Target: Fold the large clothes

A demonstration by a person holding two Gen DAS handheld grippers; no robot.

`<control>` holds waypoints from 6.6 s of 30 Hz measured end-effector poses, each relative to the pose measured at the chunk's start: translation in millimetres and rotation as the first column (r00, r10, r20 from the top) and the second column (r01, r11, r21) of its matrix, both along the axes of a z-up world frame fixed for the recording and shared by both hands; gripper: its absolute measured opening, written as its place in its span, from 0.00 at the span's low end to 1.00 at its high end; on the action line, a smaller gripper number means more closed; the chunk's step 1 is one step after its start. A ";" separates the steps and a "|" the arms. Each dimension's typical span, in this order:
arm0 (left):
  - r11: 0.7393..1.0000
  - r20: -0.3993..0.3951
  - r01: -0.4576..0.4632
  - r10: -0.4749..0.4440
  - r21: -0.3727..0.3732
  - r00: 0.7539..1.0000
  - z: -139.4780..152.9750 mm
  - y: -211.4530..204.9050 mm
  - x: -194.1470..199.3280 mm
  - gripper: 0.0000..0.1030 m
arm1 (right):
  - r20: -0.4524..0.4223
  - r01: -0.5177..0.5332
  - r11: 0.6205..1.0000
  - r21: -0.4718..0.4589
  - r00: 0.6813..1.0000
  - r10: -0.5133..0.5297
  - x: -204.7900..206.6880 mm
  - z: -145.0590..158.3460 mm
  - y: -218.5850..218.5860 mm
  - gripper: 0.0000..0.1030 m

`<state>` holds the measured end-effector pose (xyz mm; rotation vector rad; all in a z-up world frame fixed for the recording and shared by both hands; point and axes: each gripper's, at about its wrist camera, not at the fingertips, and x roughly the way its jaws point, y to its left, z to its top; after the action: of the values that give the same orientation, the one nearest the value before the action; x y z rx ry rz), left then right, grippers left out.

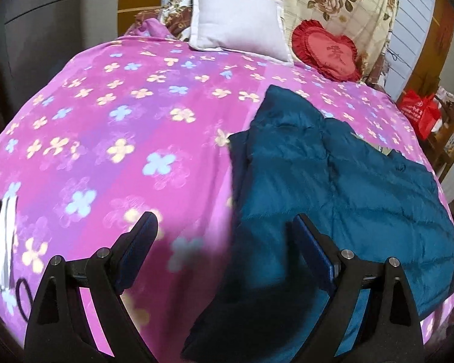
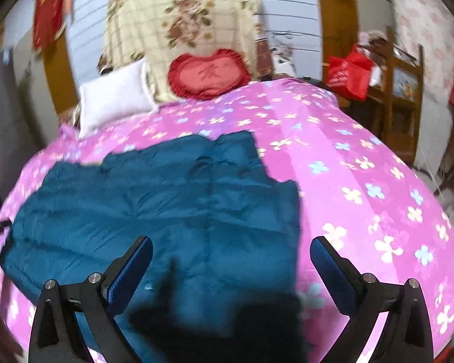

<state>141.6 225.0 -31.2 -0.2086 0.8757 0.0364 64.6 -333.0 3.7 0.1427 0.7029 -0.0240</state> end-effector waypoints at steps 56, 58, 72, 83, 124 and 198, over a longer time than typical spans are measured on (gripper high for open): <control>0.940 0.106 -0.115 0.084 0.320 0.991 7.1 -43.8 23.0 0.89 | -0.034 0.013 0.990 0.142 0.999 -0.009 41.0 -9.5 -31.6 1.00; 0.973 0.027 -0.057 0.052 0.225 0.998 -4.5 -31.9 37.5 0.89 | -0.067 0.000 0.996 0.094 0.998 0.006 47.9 -14.1 -26.3 1.00; 0.963 -0.138 0.169 -0.201 -0.210 0.970 -38.0 -5.7 92.1 0.89 | -0.253 0.055 0.960 0.274 0.967 0.017 67.4 -66.2 -69.6 1.00; 0.942 -0.162 0.224 -0.269 -0.250 0.949 -38.0 -7.9 115.2 0.90 | -0.200 -0.120 0.914 0.386 0.957 0.210 76.8 -68.6 -71.8 1.00; 0.972 -0.091 0.098 -0.120 -0.214 0.989 -18.4 -60.9 -6.3 0.51 | -0.108 -0.122 0.872 0.473 0.975 0.195 14.2 -38.3 -120.0 0.53; 0.960 -0.014 0.273 -0.273 0.068 0.962 84.9 -168.9 -290.9 0.99 | -0.084 0.006 0.983 -0.184 0.996 -0.022 -287.9 97.5 97.6 1.00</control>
<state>-149.3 56.1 53.7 -0.0215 0.9000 -0.1906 -223.3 -235.4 101.2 -0.0304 0.7820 -0.1088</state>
